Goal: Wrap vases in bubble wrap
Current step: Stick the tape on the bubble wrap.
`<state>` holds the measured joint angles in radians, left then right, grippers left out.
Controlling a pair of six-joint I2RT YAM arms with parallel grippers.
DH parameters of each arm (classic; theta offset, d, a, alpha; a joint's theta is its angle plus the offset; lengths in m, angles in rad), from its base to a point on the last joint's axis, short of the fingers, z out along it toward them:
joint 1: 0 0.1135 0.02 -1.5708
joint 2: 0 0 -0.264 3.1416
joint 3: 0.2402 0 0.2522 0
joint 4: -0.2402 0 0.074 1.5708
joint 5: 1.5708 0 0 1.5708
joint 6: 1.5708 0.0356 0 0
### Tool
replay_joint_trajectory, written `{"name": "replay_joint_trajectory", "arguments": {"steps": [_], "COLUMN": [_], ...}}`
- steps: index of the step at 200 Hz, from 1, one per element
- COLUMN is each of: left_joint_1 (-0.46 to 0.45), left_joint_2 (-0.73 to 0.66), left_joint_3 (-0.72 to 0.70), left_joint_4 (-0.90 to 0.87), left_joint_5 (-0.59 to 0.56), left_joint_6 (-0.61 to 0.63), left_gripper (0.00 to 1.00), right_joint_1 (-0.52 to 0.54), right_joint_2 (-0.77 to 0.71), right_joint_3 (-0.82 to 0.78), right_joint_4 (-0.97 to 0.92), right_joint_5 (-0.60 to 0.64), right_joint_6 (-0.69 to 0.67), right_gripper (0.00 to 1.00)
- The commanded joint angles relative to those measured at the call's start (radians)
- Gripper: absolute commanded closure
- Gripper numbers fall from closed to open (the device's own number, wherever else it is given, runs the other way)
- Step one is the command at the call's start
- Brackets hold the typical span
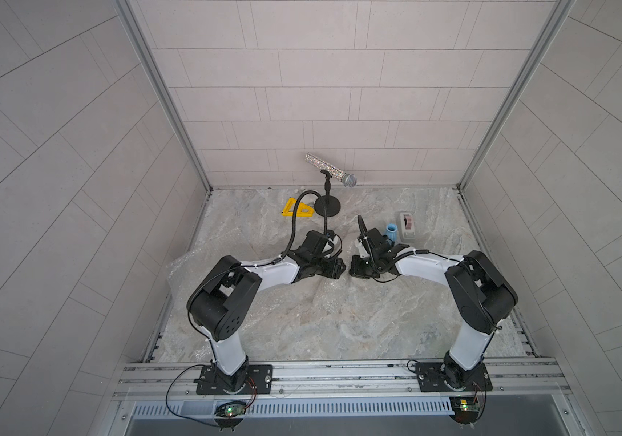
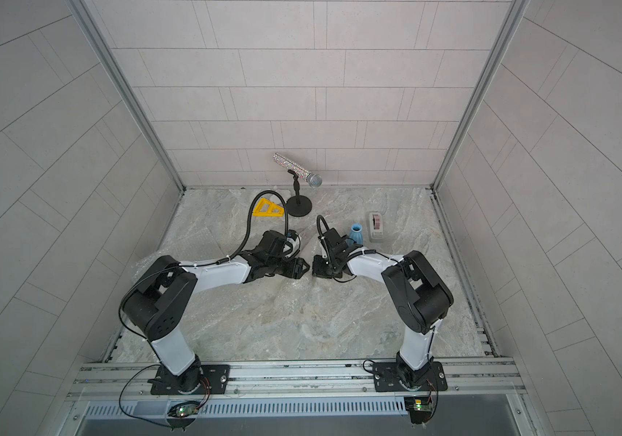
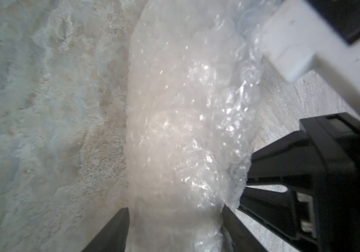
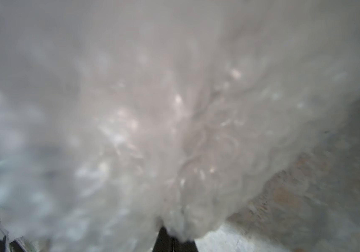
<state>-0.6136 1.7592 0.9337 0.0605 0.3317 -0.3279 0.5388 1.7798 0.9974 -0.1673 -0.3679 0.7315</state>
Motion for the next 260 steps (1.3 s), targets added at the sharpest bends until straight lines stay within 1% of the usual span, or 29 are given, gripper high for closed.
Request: {"name": "replay_joint_trajectory", "arguments": {"steps": [1,28,53,65,91,126,146,159,171,193,209,225,248,260], "left_joint_1": [0.008,0.008,0.011,0.011,0.011,0.007,0.005,0.004,0.005,0.005,0.004,0.003,0.005,0.004], "left_joint_2": [0.017,0.014,0.005,0.002,-0.004,-0.013,-0.013,-0.014,-0.021,-0.057,-0.078,-0.092,-0.105,-0.112], "left_joint_3": [-0.057,-0.067,-0.069,-0.069,-0.076,-0.087,-0.087,-0.083,-0.077,-0.072,-0.060,-0.041,0.001,0.018], "left_joint_4": [-0.130,-0.126,-0.130,-0.137,-0.128,-0.106,-0.109,-0.118,-0.140,-0.159,-0.162,-0.175,-0.201,-0.205], "left_joint_5": [-0.070,-0.079,-0.077,-0.077,-0.078,-0.057,-0.073,-0.099,-0.133,-0.164,-0.164,-0.177,-0.189,-0.174], "left_joint_6": [-0.008,-0.027,-0.031,-0.035,-0.047,-0.108,-0.147,-0.163,-0.171,-0.178,-0.181,-0.183,-0.185,-0.187], "left_gripper": [0.32,0.33,0.33,0.33,0.33,0.33,0.33,0.33,0.33,0.33,0.29,0.27,0.21,0.17], "right_joint_1": [0.003,-0.012,-0.012,-0.010,-0.008,-0.004,-0.001,0.001,0.001,-0.001,-0.001,-0.005,-0.008,-0.014], "right_joint_2": [0.007,-0.075,-0.129,-0.119,-0.063,0.020,0.048,0.069,0.069,0.000,-0.052,-0.107,-0.178,-0.211], "right_joint_3": [-0.022,-0.077,-0.096,-0.103,-0.105,-0.086,-0.083,-0.074,-0.073,-0.094,-0.098,-0.119,-0.142,-0.150], "right_joint_4": [0.090,0.106,0.061,0.068,0.159,0.254,0.308,0.322,0.315,0.241,0.174,0.132,0.058,0.019], "right_joint_5": [0.014,0.010,0.041,0.045,0.017,0.034,0.037,0.017,-0.002,0.041,0.050,0.068,0.085,0.092], "right_joint_6": [0.043,0.040,0.015,0.010,0.047,0.057,0.061,0.060,0.059,0.026,-0.011,-0.028,-0.060,-0.078], "right_gripper": [0.93,0.90,0.88,0.88,0.88,0.88,0.88,0.88,0.88,0.87,0.85,0.84,0.84,0.83]}}
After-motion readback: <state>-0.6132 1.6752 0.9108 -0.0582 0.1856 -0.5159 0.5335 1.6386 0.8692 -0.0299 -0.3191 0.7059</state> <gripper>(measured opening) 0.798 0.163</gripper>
